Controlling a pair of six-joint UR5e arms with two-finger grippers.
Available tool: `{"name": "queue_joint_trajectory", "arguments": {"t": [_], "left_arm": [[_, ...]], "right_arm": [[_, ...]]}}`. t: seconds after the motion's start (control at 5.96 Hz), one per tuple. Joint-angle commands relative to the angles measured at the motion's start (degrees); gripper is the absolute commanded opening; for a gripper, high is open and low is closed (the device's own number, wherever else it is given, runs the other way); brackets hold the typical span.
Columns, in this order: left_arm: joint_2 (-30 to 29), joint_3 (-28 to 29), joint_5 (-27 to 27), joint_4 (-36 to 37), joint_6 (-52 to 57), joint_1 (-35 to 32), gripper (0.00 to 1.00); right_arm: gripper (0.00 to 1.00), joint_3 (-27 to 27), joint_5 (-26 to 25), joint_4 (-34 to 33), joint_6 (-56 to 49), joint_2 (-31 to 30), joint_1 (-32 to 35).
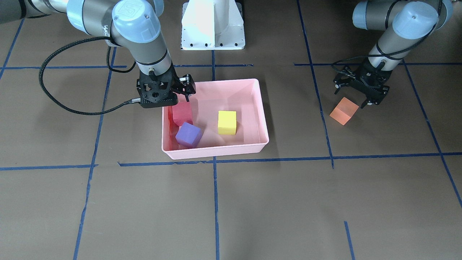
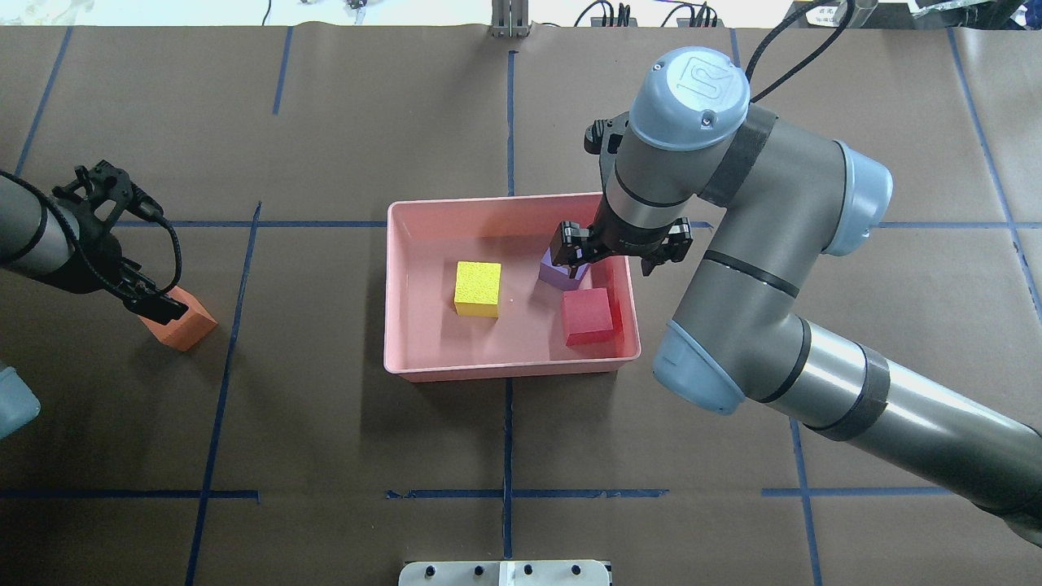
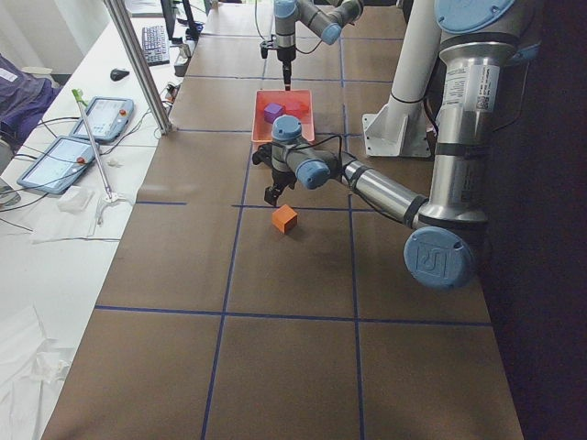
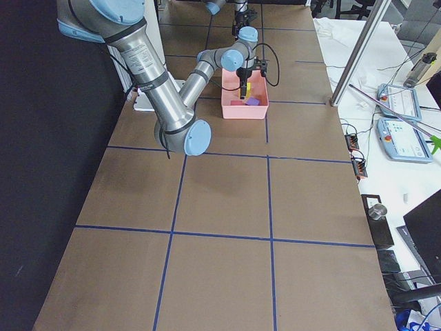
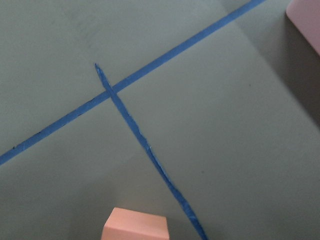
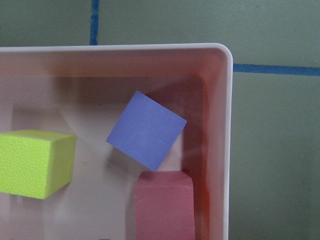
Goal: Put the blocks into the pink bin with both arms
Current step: 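Close the left gripper on the orange cube and lift it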
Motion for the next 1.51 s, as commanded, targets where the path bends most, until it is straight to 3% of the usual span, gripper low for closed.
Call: {"name": "queue_joint_trajectory", "arguments": {"t": [0.0,1.17,1.34], "left_arm": [[-0.2,2.8,0.4,-0.8,-1.9,0.4,1.00],[-3.2,10.9,0.2,-1.2,-2.0,4.9,1.00],[-5.2,12.5,0.2,-1.2,-2.1,4.9,0.96]], "right_arm": [[1.00,0.5,-0.1,0.0,0.0,-0.6,0.0],[1.00,0.6,-0.6,0.1,0.0,-1.4,-0.1],[1.00,0.6,-0.6,0.1,0.0,-1.4,-0.1]]}}
